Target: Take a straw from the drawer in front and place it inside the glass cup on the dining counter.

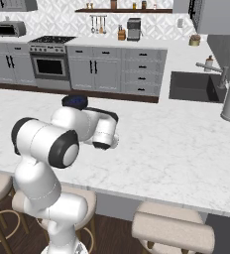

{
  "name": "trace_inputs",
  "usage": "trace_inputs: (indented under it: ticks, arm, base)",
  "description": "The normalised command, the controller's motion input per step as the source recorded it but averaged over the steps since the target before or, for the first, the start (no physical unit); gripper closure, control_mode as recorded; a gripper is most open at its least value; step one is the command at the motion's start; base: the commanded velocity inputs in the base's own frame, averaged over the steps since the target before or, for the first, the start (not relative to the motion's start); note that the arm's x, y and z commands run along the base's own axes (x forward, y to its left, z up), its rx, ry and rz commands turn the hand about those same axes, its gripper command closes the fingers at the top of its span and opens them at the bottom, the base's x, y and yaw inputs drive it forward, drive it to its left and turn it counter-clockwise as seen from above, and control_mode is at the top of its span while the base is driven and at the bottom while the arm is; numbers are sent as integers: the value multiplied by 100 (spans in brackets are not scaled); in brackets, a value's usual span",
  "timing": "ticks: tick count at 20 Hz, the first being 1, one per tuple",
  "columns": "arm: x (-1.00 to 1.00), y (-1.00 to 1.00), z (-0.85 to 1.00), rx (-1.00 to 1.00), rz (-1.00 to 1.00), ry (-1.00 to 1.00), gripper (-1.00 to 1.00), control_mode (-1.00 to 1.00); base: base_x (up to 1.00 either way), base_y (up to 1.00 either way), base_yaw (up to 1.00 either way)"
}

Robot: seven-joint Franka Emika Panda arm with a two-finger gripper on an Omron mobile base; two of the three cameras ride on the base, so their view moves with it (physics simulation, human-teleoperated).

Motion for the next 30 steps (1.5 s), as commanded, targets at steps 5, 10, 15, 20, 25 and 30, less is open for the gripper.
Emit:
trace_inputs:
  ticks: [5,10,15,20,25,30]
  arm:
    - [5,3,-17,-2,0,0,100,-100]
    - [4,0,-14,-3,0,0,100,-100]
    - [8,0,-1,0,0,-3,100,-100]
    - [4,0,6,0,0,-4,100,-100]
    - [0,0,14,0,0,-4,100,-100]
    - [0,0,19,0,0,-2,100,-100]
  base:
    - [0,0,0]
    - [0,0,0]
    - [0,0,0]
    - [0,0,0]
    - [0,0,0]
    - [0,0,0]
